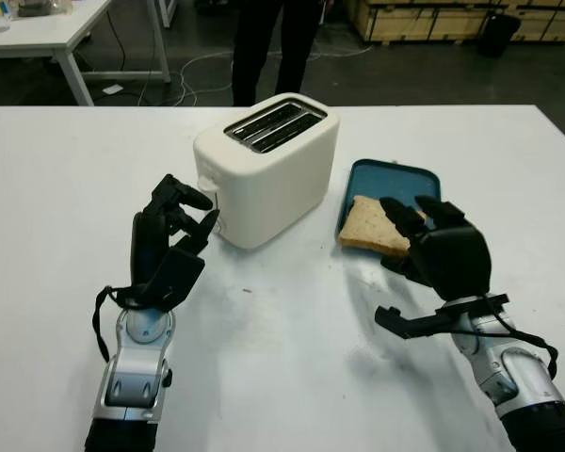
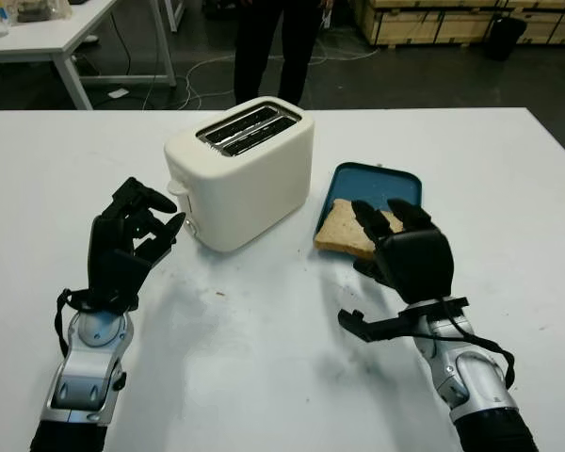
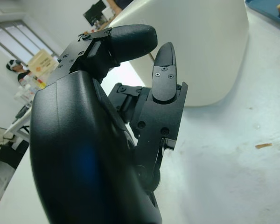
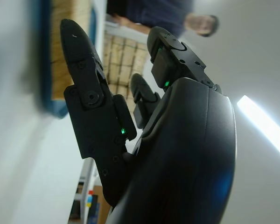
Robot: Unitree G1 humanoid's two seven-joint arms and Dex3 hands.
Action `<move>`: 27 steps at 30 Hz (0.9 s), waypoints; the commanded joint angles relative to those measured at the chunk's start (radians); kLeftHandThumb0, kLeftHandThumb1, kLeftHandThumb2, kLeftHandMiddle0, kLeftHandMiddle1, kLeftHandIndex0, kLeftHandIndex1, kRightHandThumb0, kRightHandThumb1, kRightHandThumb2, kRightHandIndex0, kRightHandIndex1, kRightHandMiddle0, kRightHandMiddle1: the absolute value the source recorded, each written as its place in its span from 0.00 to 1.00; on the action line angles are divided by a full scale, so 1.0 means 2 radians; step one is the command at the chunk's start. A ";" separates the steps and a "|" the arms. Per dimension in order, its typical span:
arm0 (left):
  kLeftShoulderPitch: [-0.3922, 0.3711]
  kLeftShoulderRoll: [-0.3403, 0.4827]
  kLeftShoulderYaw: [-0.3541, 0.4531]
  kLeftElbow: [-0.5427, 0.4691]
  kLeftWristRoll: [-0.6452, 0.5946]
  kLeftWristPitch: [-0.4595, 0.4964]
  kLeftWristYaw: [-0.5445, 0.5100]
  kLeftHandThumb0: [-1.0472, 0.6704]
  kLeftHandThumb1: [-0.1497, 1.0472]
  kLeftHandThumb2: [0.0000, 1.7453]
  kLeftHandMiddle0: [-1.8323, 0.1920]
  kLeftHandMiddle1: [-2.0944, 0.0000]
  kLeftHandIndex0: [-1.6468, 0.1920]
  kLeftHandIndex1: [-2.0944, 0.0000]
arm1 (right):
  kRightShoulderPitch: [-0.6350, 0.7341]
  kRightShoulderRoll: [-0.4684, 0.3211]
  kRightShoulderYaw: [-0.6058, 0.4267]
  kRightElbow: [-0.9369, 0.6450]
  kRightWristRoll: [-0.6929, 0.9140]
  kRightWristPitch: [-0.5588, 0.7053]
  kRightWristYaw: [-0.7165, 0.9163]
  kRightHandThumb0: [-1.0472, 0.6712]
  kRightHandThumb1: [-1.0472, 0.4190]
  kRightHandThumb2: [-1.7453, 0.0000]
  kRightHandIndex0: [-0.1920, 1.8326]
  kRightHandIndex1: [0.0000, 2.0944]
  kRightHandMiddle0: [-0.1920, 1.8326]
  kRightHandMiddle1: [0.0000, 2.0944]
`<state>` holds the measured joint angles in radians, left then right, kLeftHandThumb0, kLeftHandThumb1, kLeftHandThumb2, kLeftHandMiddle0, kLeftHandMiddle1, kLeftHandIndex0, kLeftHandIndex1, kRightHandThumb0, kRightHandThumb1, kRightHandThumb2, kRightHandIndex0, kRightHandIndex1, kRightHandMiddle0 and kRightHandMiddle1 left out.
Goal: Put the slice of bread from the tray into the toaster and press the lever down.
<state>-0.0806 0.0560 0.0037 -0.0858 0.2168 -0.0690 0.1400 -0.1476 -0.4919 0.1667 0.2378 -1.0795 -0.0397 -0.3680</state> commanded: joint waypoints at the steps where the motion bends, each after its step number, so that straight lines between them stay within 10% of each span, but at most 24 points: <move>1: -0.004 0.003 0.001 -0.004 0.000 -0.003 0.000 0.46 0.89 0.16 0.57 0.17 0.67 0.19 | -0.016 -0.007 0.011 0.012 0.000 0.016 0.011 0.17 0.16 1.00 0.27 0.00 0.26 0.00; 27: -0.004 0.000 0.000 -0.005 -0.001 -0.008 0.003 0.46 0.89 0.16 0.56 0.17 0.67 0.17 | -0.088 -0.041 0.105 0.118 -0.004 0.027 0.002 0.27 0.13 1.00 0.24 0.02 0.22 0.01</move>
<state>-0.0810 0.0557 0.0035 -0.0880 0.2127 -0.0721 0.1405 -0.3158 -0.5590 0.3543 0.4377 -1.0698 0.0349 -0.3516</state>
